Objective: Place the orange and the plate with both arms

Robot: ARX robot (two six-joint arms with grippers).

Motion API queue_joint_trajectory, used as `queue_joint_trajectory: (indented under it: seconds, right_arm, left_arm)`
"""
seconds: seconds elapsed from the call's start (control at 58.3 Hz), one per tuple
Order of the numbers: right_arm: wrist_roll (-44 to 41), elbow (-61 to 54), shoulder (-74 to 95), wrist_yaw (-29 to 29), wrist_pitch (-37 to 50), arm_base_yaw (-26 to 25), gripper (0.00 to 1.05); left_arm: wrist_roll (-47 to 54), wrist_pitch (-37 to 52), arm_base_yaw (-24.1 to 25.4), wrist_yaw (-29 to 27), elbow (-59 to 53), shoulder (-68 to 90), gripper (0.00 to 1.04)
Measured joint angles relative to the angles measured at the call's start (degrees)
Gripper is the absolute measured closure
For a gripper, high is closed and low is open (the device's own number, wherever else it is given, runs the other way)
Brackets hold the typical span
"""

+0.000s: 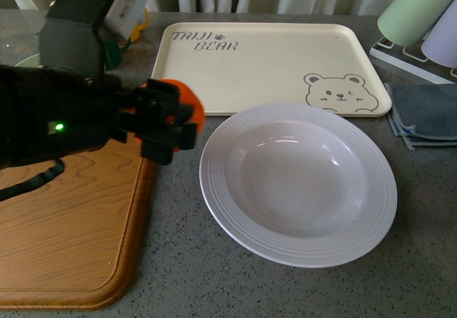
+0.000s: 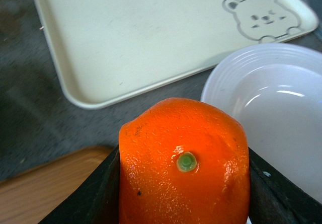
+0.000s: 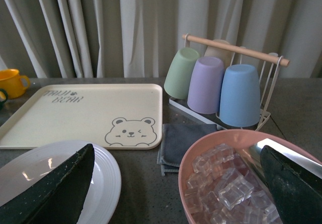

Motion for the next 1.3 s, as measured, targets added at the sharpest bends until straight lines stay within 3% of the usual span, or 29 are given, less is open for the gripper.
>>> queue_joint_trajectory:
  seconds: [0.48,0.995,1.167,1.253,1.304]
  right_arm:
    - [0.0,0.0,0.0,0.0,0.0,0.0,0.09]
    - [0.0,0.0,0.0,0.0,0.0,0.0,0.09]
    - [0.0,0.0,0.0,0.0,0.0,0.0,0.09]
    - [0.0,0.0,0.0,0.0,0.0,0.0,0.09]
    - [0.0,0.0,0.0,0.0,0.0,0.0,0.09]
  left_arm:
    - [-4.9,3.5,-12.4,2.1,6.7,10.2,0.52]
    - [-6.7,2.2,-14.3,2.2,13.1,17.3,0.51]
    - [-7.1,2.1,-14.3,2.2,13.5,17.9,0.27]
    - [-7.7,2.4,-14.1,2.3,13.4,17.8,0.10]
    - [-7.9,2.6,-13.8,2.5,13.2,17.6,0.08]
